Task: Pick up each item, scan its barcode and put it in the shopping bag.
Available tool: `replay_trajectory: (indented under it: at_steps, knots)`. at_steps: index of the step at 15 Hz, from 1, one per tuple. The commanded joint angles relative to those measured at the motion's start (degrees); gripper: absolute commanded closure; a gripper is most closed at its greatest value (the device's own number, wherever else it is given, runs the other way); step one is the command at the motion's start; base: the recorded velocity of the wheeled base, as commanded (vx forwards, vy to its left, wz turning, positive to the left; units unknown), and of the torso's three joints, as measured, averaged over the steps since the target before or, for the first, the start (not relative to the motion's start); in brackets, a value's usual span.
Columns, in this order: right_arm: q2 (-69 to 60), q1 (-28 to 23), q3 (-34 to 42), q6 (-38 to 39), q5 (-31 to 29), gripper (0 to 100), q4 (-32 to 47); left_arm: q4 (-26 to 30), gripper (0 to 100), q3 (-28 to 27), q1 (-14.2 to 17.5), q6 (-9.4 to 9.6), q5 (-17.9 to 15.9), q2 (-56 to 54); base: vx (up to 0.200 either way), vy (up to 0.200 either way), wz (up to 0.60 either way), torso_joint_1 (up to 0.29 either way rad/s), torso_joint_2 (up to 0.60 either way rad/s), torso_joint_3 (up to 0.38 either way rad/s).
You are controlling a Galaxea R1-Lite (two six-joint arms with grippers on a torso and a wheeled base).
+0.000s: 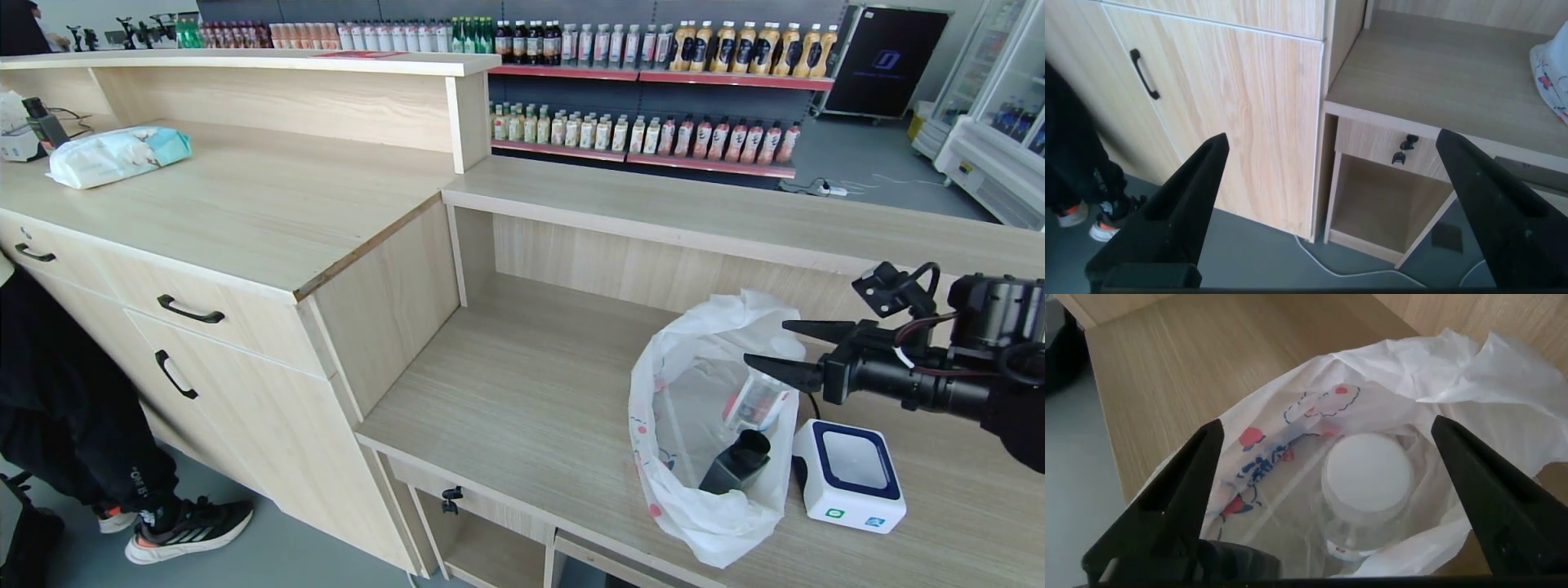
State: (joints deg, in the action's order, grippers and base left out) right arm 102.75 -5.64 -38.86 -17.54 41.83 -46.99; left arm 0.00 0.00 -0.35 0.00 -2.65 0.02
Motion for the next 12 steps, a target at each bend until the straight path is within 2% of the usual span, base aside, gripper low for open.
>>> replay_trajectory:
  at_steps: [1, 4, 6, 7, 8, 9, 10, 11, 12]
  knots:
    - [-15.74, -0.16, 0.72, -0.12, -0.25, 0, 8.06, 0.0, 0, 0.0, 0.0, 0.0, 0.01, 0.06, 0.0, 0.0, 0.0, 0.0, 0.0, 0.0]
    - [-23.65, -0.24, 1.25, -3.99, -1.22, 0, 9.2, 0.0, 0, 0.0, 0.0, 0.0, 0.01, 0.06, 0.0, 0.0, 0.0, 0.0, 0.0, 0.0]
    - [-26.9, 0.11, -1.3, -5.57, -5.53, 0, 9.55, 0.0, 0, 0.0, 0.0, -0.09, 0.01, 0.06, 0.0, 0.0, -0.6, 0.0, 0.0, 0.0]
    - [-28.66, 0.9, -4.82, -4.96, -6.67, 0, 12.37, 0.0, 0, 0.0, 0.0, 0.0, 0.01, 0.06, 0.0, 0.0, -0.6, -0.002, 0.0, 0.002]
    - [-31.12, 1.16, -9.12, -4.87, -9.31, 0, 19.66, 0.0, 0, 0.0, 0.0, 0.0, 0.01, 0.06, 0.0, 0.0, -0.6, -0.002, 0.0, 0.002]
    - [-34.02, 1.43, -14.13, -4.61, -13.53, 0, 30.47, 0.0, 0, 0.0, 0.0, 0.0, 0.01, 0.06, 0.0, 0.0, -0.6, 0.002, 0.0, 0.012]
    - [-35.43, 1.69, -16.68, -4.43, -15.11, 0, 36.45, 0.0, 0, 0.0, 0.0, 0.0, 0.01, 0.06, 0.0, 0.0, -0.6, 0.012, 0.0, 0.002]
    - [-37.98, 2.22, -22.31, -3.46, -18.97, 0, 50.51, 0.0, 0, 0.0, 0.0, 0.0, 0.01, 0.06, 0.0, 0.0, -0.6, 0.002, 0.0, 0.002]
    - [-38.42, 2.3, -23.54, -2.85, -20.73, 0, 53.67, 0.0, 0, 0.0, 0.0, -0.09, 0.01, 0.06, 0.0, 0.0, -0.6, -0.002, 0.01, 0.007]
